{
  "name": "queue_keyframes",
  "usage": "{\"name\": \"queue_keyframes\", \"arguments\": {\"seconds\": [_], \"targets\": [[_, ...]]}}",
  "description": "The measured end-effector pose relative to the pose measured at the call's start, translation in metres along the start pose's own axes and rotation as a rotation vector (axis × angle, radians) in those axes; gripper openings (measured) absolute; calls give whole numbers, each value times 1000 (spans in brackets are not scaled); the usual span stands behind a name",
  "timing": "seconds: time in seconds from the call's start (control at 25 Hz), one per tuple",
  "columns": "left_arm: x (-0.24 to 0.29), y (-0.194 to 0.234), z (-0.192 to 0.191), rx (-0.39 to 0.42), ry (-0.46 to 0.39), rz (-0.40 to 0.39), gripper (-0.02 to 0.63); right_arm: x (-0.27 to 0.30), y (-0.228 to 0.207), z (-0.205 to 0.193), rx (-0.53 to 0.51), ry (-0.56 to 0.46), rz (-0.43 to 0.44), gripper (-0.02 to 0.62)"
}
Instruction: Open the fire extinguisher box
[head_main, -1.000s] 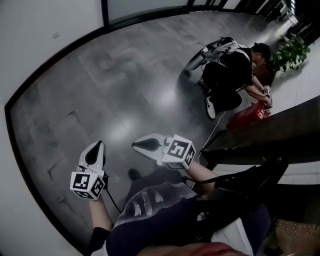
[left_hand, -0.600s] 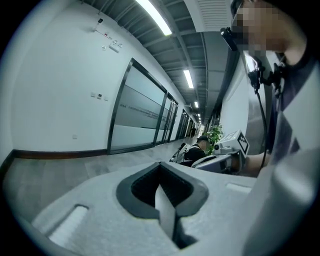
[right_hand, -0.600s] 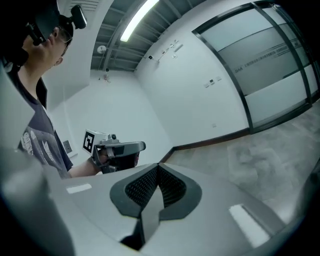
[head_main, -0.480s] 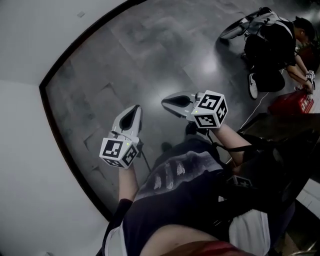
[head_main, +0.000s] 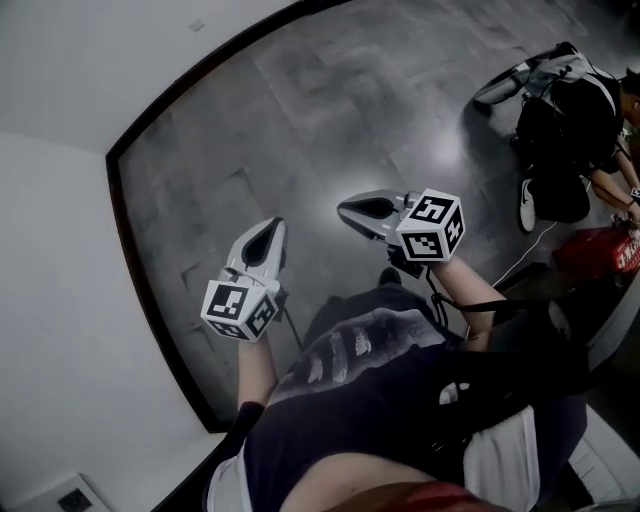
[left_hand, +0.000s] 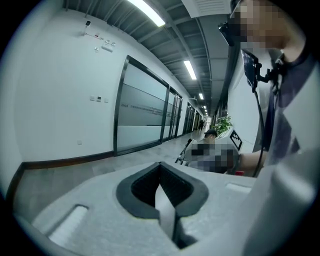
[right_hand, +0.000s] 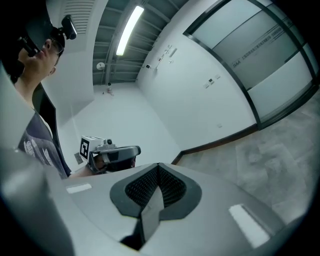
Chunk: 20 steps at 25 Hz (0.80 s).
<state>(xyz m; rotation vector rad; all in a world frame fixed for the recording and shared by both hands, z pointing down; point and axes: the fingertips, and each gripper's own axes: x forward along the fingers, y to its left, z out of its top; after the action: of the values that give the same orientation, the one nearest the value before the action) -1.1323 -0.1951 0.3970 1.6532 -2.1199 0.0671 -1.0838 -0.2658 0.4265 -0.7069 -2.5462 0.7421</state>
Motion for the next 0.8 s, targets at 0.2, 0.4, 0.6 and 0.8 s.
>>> {"name": "queue_keyframes", "arguments": {"seconds": [0.2,0.4,0.6,0.8], "targets": [[10,23,0,-8,23,-14,2,23,-21,25,58,-34,19,2],[8,39,-4,-22,-13,-29,2,32,-28,33,48,-50,-27,0],[-2,112,3,-84,-42,-58,2,93,-19,50,73,-32,-57,0],[-6,166,4,-95,-40,-83,2,146,-18,67,112,-36,-41,0]]}}
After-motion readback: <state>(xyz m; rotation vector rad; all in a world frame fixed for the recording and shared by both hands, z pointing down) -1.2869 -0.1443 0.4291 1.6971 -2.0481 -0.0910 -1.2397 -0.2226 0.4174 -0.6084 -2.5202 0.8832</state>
